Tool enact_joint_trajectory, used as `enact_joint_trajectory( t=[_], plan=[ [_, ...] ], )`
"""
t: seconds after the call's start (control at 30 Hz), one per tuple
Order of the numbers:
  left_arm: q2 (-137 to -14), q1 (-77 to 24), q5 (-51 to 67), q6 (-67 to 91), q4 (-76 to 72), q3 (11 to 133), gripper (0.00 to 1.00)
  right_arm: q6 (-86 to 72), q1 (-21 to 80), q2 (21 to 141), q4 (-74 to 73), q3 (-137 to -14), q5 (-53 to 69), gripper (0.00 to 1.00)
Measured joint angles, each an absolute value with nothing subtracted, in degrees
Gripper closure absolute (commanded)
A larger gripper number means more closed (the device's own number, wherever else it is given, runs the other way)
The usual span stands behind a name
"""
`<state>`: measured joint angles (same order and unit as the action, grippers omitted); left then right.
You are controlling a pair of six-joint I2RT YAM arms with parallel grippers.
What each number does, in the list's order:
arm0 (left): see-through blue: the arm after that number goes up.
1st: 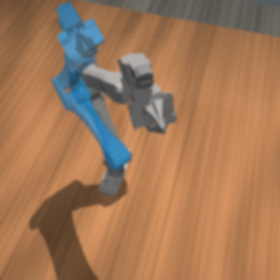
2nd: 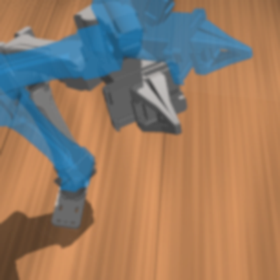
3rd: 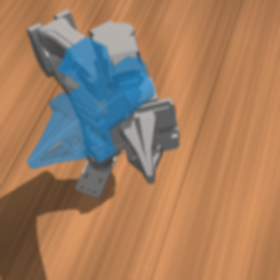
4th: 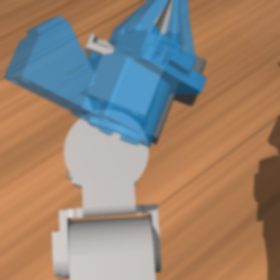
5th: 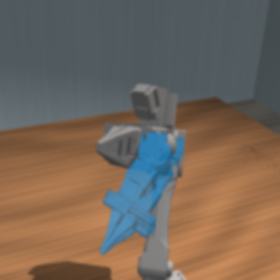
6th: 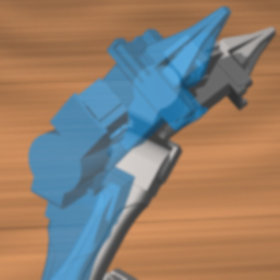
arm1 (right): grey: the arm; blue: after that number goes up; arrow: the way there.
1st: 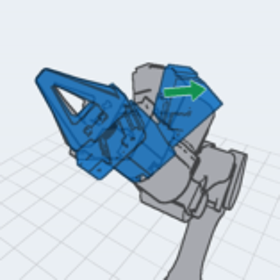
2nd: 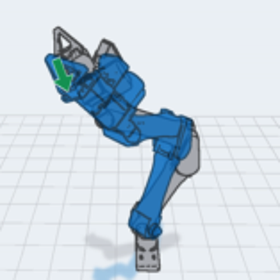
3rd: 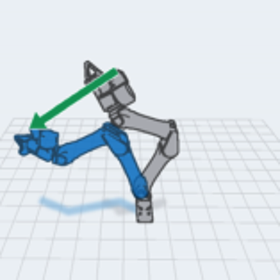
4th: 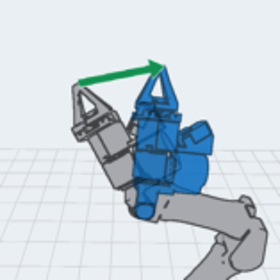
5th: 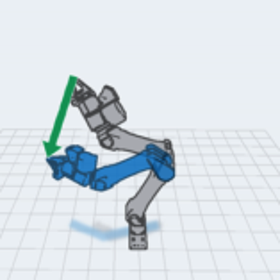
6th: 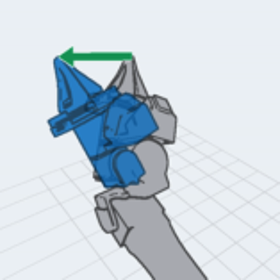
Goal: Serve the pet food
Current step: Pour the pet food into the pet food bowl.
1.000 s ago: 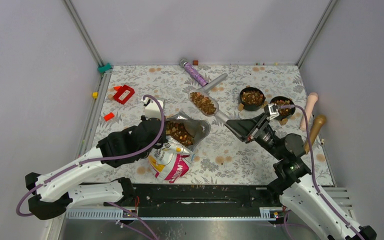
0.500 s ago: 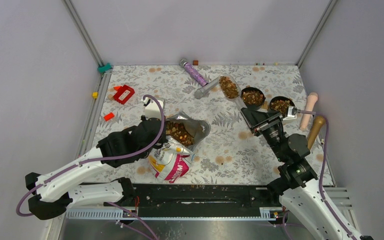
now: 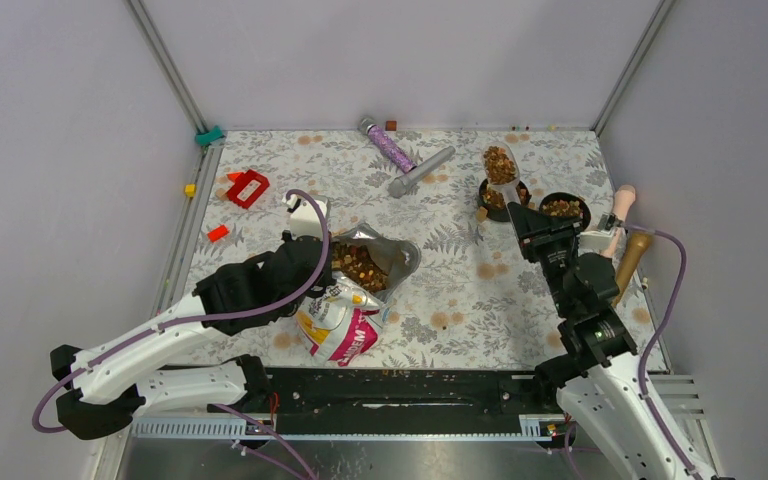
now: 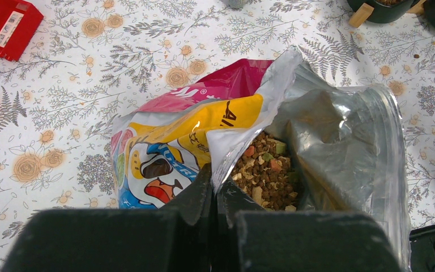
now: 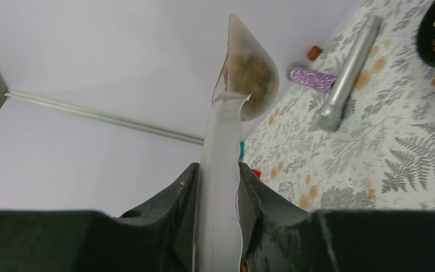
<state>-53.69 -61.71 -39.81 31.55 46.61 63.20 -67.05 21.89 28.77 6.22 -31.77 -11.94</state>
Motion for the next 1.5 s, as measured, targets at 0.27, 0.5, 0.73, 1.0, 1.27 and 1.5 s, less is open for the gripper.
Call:
enact_joint_trajectory(
  t=[0.27, 0.5, 0.73, 1.0, 1.27, 1.5],
  plan=[
    [-53.7, -61.7, -39.8, 31.5, 46.6, 63.2, 1.00, -67.5, 12.7, 32.9, 6.4, -31.7, -10.1, 1.00],
    [-53.7, -61.7, -39.8, 31.5, 46.6, 63.2, 1.00, -70.1, 1.6, 34.2, 8.6, -29.4, -3.8, 1.00],
    [-53.8, -61.7, -39.8, 31.5, 46.6, 63.2, 1.00, -70.9, -10.4, 33.5, 8.7, -25.5, 2.8, 1.00],
    [-53.9, -61.7, -39.8, 31.5, 46.5, 63.2, 1.00, -70.0, -19.9, 33.7, 7.9, -24.2, 9.3, 1.00],
    [-53.8, -61.8, -39.9, 31.5, 46.5, 63.2, 1.00, -67.7, -21.6, 37.2, 4.8, -24.2, 10.5, 1.00],
    [-53.8, -61.8, -39.9, 31.5, 46.5, 63.2, 1.00, -66.0, -22.9, 38.6, 2.4, -24.5, 10.1, 1.00]
  ],
)
